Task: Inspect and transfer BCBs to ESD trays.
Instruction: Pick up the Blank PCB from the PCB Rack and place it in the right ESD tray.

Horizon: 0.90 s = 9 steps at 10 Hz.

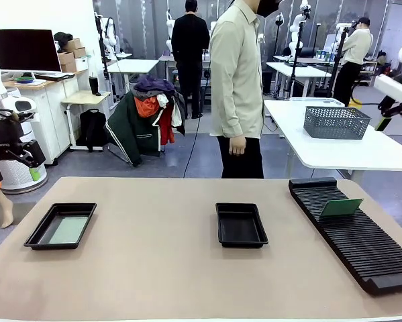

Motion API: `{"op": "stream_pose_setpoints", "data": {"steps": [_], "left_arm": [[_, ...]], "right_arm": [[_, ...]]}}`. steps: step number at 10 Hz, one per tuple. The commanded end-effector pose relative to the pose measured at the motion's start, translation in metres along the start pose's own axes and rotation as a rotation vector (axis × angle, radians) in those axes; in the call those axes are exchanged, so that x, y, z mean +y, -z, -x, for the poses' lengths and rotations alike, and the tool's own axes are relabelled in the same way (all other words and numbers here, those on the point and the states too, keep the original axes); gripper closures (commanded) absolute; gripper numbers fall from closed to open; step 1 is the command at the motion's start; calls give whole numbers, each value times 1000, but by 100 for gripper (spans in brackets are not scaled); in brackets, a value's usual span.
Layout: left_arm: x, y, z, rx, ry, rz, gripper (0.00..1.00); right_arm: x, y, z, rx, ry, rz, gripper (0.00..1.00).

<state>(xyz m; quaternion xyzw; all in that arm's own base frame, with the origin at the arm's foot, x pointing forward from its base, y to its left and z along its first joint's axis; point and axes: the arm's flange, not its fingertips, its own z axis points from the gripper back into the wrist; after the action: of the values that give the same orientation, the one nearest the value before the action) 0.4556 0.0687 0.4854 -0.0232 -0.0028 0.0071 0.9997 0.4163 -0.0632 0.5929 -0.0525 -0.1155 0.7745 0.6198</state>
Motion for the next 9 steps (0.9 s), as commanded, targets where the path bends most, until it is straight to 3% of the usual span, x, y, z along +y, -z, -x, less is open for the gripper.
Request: {"op": "stream_pose_setpoints", "data": {"steps": [1, 9], "left_arm": [[0, 2, 0, -10, -3, 5, 0], [0, 2, 0, -10, -3, 5, 0]], "right_arm": [[-2, 34, 9, 18, -11, 22, 0], [-17, 149, 13, 33, 13, 7, 0]]}}
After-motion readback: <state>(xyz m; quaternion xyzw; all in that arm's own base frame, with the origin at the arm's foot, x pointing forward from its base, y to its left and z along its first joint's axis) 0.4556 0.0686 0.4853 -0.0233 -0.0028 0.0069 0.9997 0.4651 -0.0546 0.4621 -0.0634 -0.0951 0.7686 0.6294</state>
